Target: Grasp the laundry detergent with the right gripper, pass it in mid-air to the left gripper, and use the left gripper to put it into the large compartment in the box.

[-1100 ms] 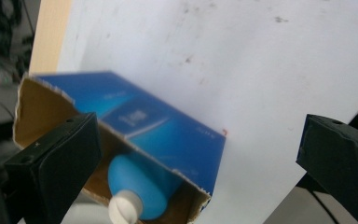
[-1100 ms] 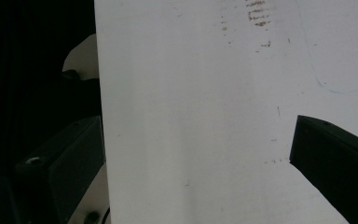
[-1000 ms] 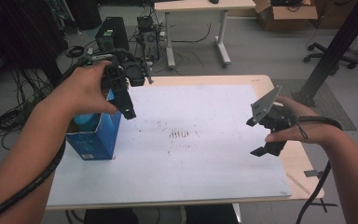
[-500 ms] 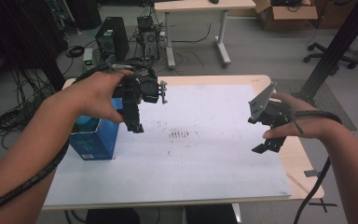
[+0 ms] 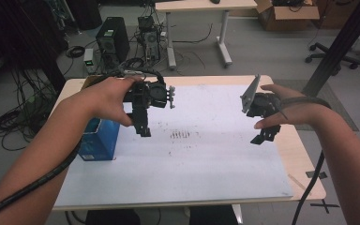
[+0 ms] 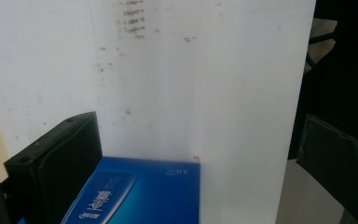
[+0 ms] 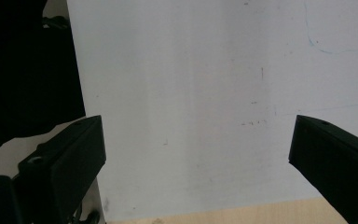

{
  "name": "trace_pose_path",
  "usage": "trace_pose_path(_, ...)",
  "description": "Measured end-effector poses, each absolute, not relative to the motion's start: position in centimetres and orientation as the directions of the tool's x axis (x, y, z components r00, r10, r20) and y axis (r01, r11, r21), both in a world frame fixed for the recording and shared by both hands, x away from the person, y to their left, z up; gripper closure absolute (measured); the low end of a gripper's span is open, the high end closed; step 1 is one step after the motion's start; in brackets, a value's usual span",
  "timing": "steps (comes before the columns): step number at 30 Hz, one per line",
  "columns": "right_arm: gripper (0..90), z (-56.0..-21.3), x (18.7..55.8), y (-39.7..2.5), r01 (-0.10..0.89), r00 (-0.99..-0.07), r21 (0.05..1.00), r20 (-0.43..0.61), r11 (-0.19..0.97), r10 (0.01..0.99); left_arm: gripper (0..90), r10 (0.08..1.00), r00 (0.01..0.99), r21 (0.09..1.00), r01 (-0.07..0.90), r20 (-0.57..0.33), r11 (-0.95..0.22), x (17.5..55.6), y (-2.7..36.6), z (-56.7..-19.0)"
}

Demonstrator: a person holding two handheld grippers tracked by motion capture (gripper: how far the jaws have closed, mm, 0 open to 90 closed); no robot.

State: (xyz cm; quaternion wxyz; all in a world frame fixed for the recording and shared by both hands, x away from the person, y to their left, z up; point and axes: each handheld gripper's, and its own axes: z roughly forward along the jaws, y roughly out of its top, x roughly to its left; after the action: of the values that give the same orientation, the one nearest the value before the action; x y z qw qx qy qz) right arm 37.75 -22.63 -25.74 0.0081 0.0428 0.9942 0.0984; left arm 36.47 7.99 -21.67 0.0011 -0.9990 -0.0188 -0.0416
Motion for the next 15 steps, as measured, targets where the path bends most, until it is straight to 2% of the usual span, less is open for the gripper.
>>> trace_pose_path(6, 3.7, -25.62, 37.81, -21.85, 0.071, -0.997, 0.167, -0.008, 0.983, 0.074, 0.2, 0.041, 0.995, 0.016, 0.04, 0.089, -0.999, 36.49, 8.15, -21.46)
trace_pose_path(15, 3.6, -25.61, 37.81, -21.9, 0.08, -0.996, 0.174, -0.014, 0.981, 0.084, 0.2, 0.043, 0.995, 0.028, 0.04, 0.086, -0.999, 36.54, 8.16, -21.35)
